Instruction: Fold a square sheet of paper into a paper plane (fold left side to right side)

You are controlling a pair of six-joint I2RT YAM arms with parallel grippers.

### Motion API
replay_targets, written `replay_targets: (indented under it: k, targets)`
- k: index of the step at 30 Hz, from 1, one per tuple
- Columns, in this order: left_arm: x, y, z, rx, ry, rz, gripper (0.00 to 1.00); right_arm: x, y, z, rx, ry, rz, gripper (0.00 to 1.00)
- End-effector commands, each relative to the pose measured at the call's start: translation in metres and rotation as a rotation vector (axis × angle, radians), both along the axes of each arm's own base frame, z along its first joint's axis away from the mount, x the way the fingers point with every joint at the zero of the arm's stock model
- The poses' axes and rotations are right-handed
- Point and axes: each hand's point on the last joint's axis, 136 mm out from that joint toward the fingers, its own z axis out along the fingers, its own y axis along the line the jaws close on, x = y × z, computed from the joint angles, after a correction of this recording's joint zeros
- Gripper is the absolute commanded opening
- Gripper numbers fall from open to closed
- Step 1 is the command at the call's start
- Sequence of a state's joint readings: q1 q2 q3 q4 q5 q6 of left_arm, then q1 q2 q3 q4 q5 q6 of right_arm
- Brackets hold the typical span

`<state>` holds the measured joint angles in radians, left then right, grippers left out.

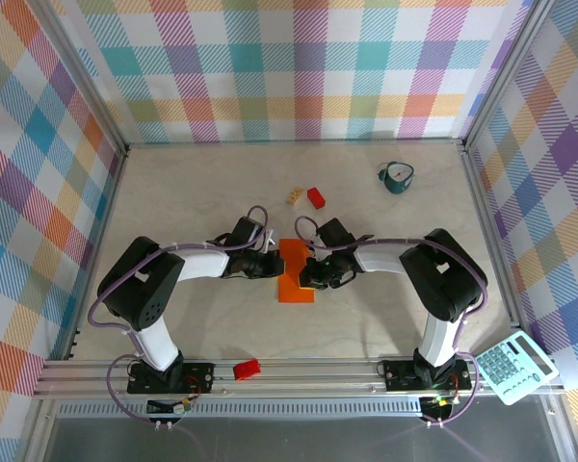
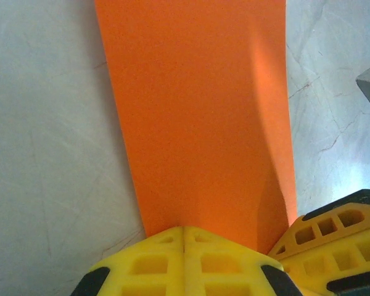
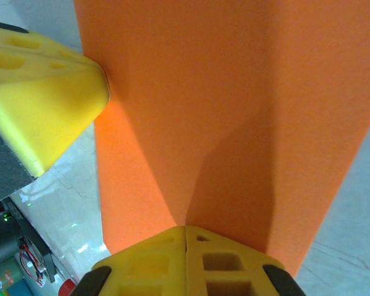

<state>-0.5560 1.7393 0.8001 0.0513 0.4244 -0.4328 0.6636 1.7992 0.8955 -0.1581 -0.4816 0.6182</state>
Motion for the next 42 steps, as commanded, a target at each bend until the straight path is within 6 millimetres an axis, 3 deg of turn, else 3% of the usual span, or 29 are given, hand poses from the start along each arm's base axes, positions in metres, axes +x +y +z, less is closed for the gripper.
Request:
replay_targets:
  k: [1, 6, 11, 15, 30, 42]
  targets:
    - [-0.016, 0.009, -0.021, 0.077, 0.058, -0.01, 0.0, 0.002, 0.002, 0.019, 0.003, 0.011, -0.004, 0.11]
    - [-0.018, 0.01, -0.02, 0.075, 0.055, -0.007, 0.0, 0.005, -0.012, 0.038, 0.019, -0.009, -0.021, 0.21]
    - [-0.018, 0.009, -0.019, 0.07, 0.056, -0.009, 0.0, -0.008, -0.035, 0.034, -0.001, 0.022, -0.05, 0.3]
    - [-0.018, 0.009, -0.019, 0.067, 0.056, -0.002, 0.0, -0.02, -0.038, 0.028, 0.012, 0.067, -0.055, 0.34]
    - [-0.019, 0.009, -0.018, 0.061, 0.058, 0.01, 0.0, -0.036, -0.029, 0.008, 0.056, 0.137, -0.051, 0.35]
    - [-0.019, 0.008, -0.014, 0.051, 0.053, 0.01, 0.0, -0.026, -0.018, 0.013, 0.098, 0.105, -0.045, 0.26]
